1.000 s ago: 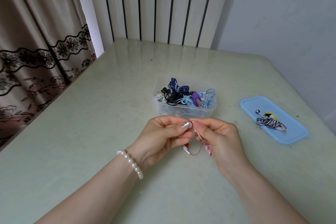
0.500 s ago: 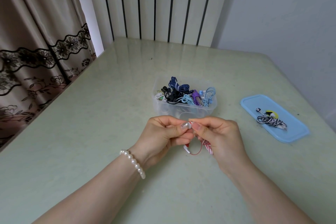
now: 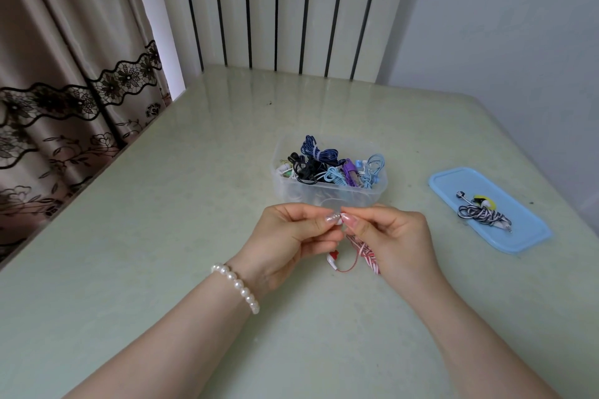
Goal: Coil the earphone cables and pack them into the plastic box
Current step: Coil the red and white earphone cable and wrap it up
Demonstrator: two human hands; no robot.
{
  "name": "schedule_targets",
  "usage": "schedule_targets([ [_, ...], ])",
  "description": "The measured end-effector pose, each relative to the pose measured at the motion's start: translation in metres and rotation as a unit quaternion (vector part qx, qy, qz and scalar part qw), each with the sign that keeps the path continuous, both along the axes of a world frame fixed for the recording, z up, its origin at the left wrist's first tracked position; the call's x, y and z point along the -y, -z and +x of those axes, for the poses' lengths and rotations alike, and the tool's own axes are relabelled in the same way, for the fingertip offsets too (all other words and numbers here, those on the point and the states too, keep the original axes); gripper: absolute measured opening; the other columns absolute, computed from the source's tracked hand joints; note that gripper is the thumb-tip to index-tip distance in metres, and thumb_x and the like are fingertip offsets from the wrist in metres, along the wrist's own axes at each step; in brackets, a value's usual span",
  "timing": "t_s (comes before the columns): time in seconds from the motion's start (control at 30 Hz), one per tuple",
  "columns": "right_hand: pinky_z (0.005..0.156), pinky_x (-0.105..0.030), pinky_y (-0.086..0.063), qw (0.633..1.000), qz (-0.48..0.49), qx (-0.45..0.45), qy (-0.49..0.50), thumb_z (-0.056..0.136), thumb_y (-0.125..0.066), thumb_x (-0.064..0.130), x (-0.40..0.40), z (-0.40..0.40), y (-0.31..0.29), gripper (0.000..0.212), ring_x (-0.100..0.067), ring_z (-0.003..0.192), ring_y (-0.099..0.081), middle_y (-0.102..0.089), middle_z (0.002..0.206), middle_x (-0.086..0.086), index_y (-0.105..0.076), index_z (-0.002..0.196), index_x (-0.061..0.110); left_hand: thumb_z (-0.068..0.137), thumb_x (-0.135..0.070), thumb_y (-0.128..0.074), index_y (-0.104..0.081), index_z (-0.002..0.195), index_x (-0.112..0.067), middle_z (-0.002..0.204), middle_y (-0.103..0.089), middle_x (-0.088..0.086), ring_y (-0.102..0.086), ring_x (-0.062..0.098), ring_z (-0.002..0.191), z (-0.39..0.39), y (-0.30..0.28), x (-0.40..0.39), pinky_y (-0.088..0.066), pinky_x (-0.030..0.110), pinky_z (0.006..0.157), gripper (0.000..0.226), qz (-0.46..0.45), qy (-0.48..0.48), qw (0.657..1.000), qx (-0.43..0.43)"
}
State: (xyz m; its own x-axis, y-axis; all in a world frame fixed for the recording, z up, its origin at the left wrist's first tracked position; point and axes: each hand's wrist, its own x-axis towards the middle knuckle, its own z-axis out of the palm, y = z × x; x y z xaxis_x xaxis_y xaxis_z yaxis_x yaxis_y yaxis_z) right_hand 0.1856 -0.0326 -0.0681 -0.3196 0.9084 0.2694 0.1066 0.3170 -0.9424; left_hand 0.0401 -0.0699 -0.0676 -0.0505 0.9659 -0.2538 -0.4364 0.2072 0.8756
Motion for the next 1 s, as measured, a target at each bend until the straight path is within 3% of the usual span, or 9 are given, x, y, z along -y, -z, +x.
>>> schedule_targets([
  [0.1,0.063,-0.006,-0.044,0.999,0.025,0.024,0.011,0.083,-0.063,0.004,0.000,-0.002,0.003,0.027,0.004,0.066,-0.059,-0.066,0.081,0.008,-0.069,0.088,0.029,0.078,0.004,-0.060,-0.068,0.080,0.003,0.065,-0.070,0.009,-0.067,0.012,0.057,-0.003,0.001,-0.002,-0.057,0.021,0.059,0.009,0.005,-0.020,1.000,-0.014],
  [0.17,0.067,-0.004,-0.039,0.986,0.120,0.082,0.076,0.082,-0.064,0.016,-0.002,-0.001,0.005,0.013,0.001,0.074,-0.056,-0.062,0.084,0.003,-0.071,0.093,0.018,0.078,0.005,-0.062,-0.069,0.078,0.002,0.065,-0.070,0.008,-0.066,0.012,0.057,-0.007,0.001,-0.003,-0.056,0.020,0.059,0.007,0.008,-0.043,0.998,-0.035],
  [0.27,0.066,-0.021,-0.038,0.943,0.244,0.189,0.126,0.072,-0.067,0.032,-0.003,0.003,0.011,0.015,-0.009,0.068,-0.047,-0.055,0.065,0.005,-0.069,0.065,0.019,0.075,0.002,-0.068,-0.070,0.073,-0.003,0.061,-0.067,0.006,-0.062,0.011,0.054,-0.013,0.003,-0.006,-0.054,0.019,0.057,0.005,0.016,-0.086,0.990,-0.114],
  [0.4,0.058,-0.031,-0.043,0.896,0.246,0.355,0.097,0.048,-0.069,0.051,0.005,-0.007,0.019,0.027,-0.013,0.059,-0.044,-0.052,0.052,0.009,-0.064,0.050,0.024,0.073,-0.005,-0.074,-0.070,0.072,-0.010,0.064,-0.065,0.003,-0.054,0.001,0.051,-0.018,0.006,-0.010,-0.042,0.010,0.051,0.006,0.021,-0.109,0.962,-0.250],
  [0.5,0.056,-0.030,-0.040,0.864,0.242,0.433,0.089,0.044,-0.072,0.054,0.003,-0.010,0.028,0.030,-0.020,0.059,-0.052,-0.054,0.053,0.008,-0.065,0.049,0.025,0.074,-0.010,-0.075,-0.068,0.074,-0.017,0.073,-0.069,0.007,-0.056,0.007,0.060,-0.024,0.010,-0.012,-0.044,0.017,0.060,0.010,0.026,-0.092,0.942,-0.322],
  [0.63,0.053,-0.028,-0.039,0.849,0.264,0.453,0.056,0.048,-0.084,0.037,0.001,-0.008,0.033,0.022,-0.021,0.057,-0.052,-0.055,0.052,0.008,-0.065,0.050,0.025,0.077,-0.018,-0.073,-0.070,0.068,-0.025,0.069,-0.067,0.001,-0.053,0.015,0.058,-0.035,0.015,-0.014,-0.044,0.027,0.058,0.012,0.026,-0.056,0.898,-0.435],
  [0.8,0.050,-0.029,-0.043,0.849,0.296,0.435,0.048,0.060,-0.065,0.029,0.001,-0.009,0.033,0.007,-0.020,0.054,-0.054,-0.059,0.054,0.008,-0.067,0.055,0.024,0.079,-0.020,-0.071,-0.071,0.073,-0.021,0.067,-0.062,-0.006,-0.050,0.017,0.041,-0.044,0.013,-0.011,-0.044,0.021,0.044,0.006,0.007,0.002,0.864,-0.503],
  [0.93,0.051,-0.033,-0.045,0.860,0.290,0.419,0.029,0.065,-0.061,0.025,0.003,-0.009,0.031,0.009,-0.021,0.057,-0.053,-0.059,0.055,0.007,-0.068,0.059,0.022,0.079,-0.023,-0.071,-0.072,0.077,-0.021,0.075,-0.067,-0.004,-0.056,0.015,0.047,-0.047,0.013,-0.010,-0.044,0.018,0.049,0.003,0.006,0.024,0.846,-0.532],
  [1.0,0.052,-0.034,-0.046,0.865,0.295,0.405,0.004,0.067,-0.056,0.026,0.004,-0.009,0.030,0.013,-0.021,0.059,-0.054,-0.059,0.057,0.007,-0.068,0.061,0.023,0.078,-0.023,-0.072,-0.071,0.079,-0.021,0.070,-0.066,-0.008,-0.055,0.009,0.055,-0.051,0.011,-0.010,-0.041,0.015,0.052,0.002,0.002,0.028,0.836,-0.549],
])
